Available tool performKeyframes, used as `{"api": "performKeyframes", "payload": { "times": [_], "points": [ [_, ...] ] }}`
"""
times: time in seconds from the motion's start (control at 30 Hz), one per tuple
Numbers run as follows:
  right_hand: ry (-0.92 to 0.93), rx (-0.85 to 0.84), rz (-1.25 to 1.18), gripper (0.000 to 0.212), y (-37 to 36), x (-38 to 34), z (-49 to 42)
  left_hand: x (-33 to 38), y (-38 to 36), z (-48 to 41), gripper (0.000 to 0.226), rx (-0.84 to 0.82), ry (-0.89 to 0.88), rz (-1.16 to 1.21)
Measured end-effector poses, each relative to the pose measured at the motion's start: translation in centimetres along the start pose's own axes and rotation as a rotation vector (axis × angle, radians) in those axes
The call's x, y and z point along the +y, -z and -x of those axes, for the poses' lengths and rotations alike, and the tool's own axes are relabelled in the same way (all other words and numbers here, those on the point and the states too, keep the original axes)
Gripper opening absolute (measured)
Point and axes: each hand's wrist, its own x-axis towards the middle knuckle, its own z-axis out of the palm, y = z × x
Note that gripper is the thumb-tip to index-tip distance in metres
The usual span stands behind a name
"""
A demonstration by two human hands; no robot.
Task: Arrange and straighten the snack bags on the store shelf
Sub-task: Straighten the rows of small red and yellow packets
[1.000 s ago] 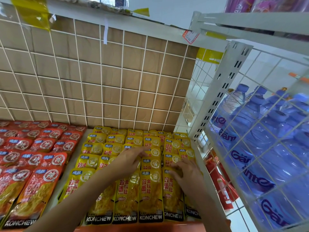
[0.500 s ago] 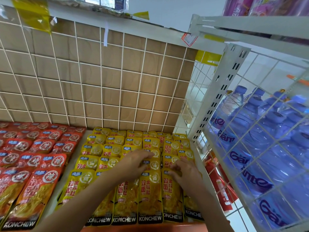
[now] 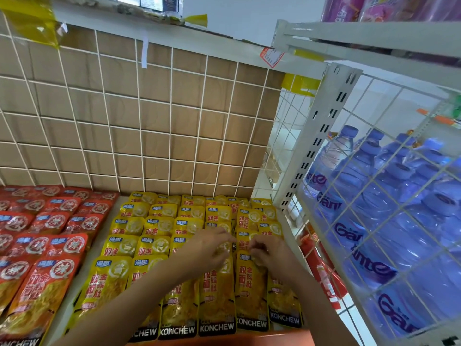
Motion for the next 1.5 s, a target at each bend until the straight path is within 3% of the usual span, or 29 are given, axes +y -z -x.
{"api": "performKeyframes", "payload": {
  "times": [0.17,0.33,0.5,0.7,0.9,1.13,1.5],
  "points": [
    [0.037,-0.042,0.106,0.021,0.5,0.1,-0.4,1.5,-1.0,-0.4,0.043,-0.084,-0.010,-0.067],
    [0.081,0.044,0.292,0.011,1.1,0.7,-1.1,1.7,-1.7,-0.5,0.046,-0.076,0.018,-0.062],
    [0.068,-0.038,0.380,0.002,1.2,0.5,-1.7,1.7,-1.6,-0.3,0.046,-0.064,0.021,-0.032],
    [-0.035,-0.008,0.346,0.034,0.8,0.4,-2.2,1.5,-1.5,-0.1,0.045,-0.041,0.019,0.025],
    [-0.085,0.077,0.272,0.034,0.7,0.4,-2.9,1.3,-1.5,-0.2,0.054,-0.060,0.038,0.020],
    [-0.112,0.056,0.253,0.019,0.8,0.3,-3.2,1.6,-1.6,-0.3,0.061,-0.108,0.087,-0.032],
    [-0.125,0.062,0.276,0.029,0.9,0.2,-3.8,1.5,-2.3,-0.7,0.061,-0.095,0.096,-0.026]
  ]
}}
